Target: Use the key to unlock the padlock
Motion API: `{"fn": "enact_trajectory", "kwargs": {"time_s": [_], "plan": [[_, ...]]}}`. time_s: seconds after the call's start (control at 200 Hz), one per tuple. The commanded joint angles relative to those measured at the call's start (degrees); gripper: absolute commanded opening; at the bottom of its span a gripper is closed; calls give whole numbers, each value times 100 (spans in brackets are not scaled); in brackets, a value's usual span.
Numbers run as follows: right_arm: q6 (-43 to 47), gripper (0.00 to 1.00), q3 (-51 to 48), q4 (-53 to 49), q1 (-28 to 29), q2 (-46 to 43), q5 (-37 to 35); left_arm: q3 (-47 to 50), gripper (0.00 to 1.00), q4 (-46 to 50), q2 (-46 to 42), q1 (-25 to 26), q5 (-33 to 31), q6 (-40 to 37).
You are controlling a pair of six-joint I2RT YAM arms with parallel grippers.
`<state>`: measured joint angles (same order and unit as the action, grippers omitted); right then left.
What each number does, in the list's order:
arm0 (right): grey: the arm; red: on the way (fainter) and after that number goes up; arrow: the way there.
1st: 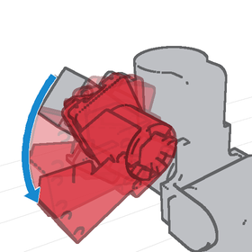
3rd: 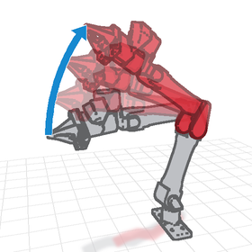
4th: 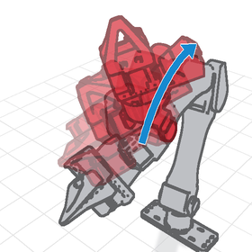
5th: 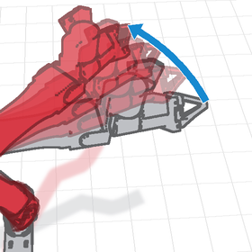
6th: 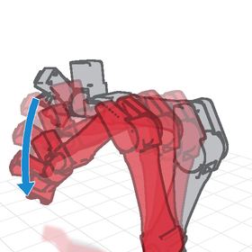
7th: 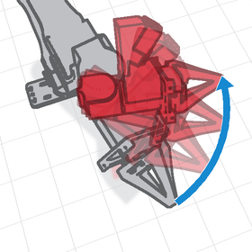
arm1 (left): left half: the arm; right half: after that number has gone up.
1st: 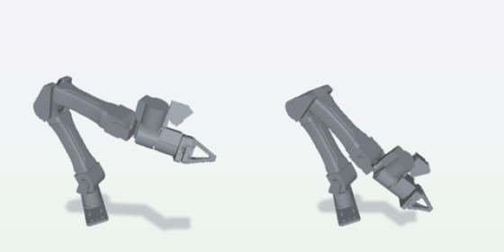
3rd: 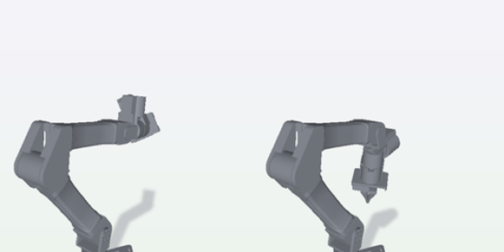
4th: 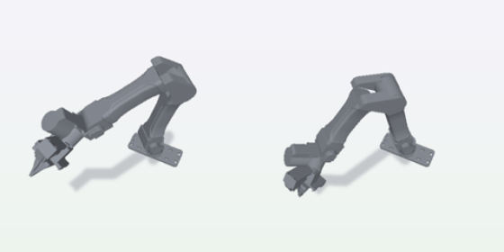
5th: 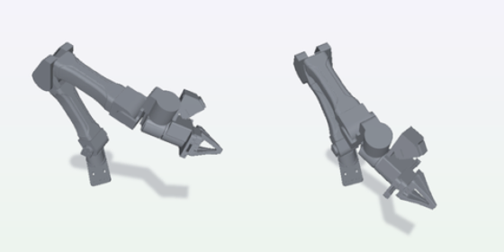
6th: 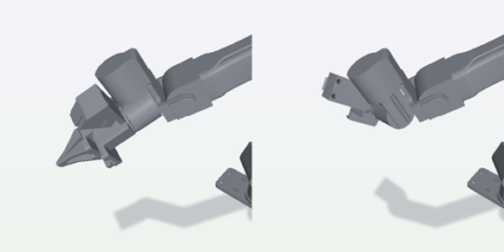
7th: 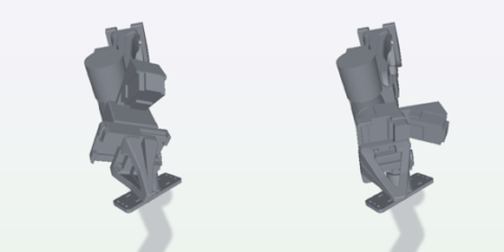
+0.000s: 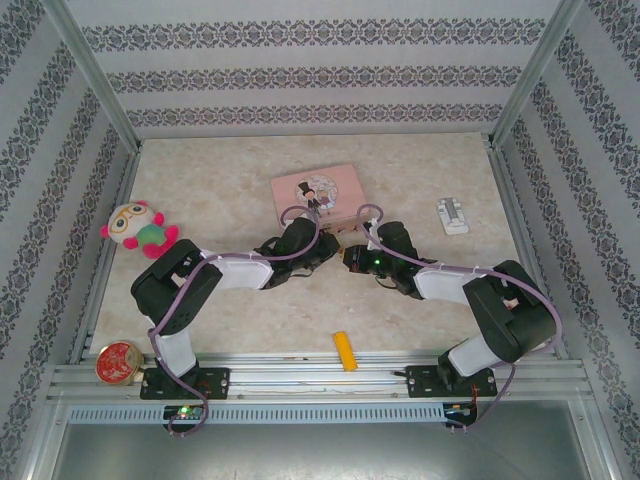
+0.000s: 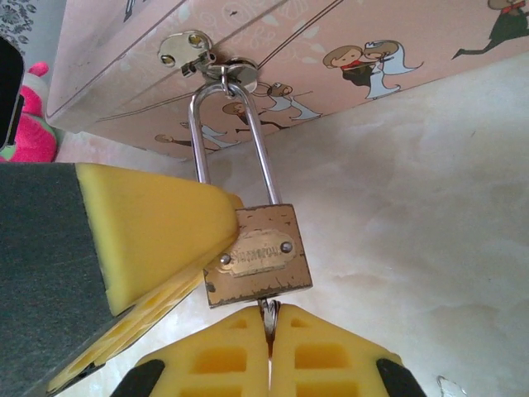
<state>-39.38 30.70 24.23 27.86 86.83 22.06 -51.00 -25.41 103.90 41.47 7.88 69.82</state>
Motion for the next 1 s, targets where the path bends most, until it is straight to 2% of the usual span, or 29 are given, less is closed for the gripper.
{"fn": "enact_trajectory", "kwargs": {"time_s": [0.0,0.09,0.275,0.455,0.565,0.86,0.994], "plan": [[-188,0,158,504,-61,-87,112,123,21,-204,63,-62,148,31],[-200,0,175,504,-56,-78,127,212,34,-345,28,-68,177,91],[-215,0,165,508,-53,-44,89,304,43,-395,-60,-69,129,95],[-237,0,157,510,-52,26,19,382,73,-351,-198,-69,-1,71],[-318,0,165,520,-70,94,-78,433,100,-288,-337,-67,-107,-14],[-267,0,339,508,-2,414,-183,561,99,110,-972,-70,-598,-535],[-211,4,384,477,79,700,-332,652,99,150,-1216,-69,-783,-649]]}}
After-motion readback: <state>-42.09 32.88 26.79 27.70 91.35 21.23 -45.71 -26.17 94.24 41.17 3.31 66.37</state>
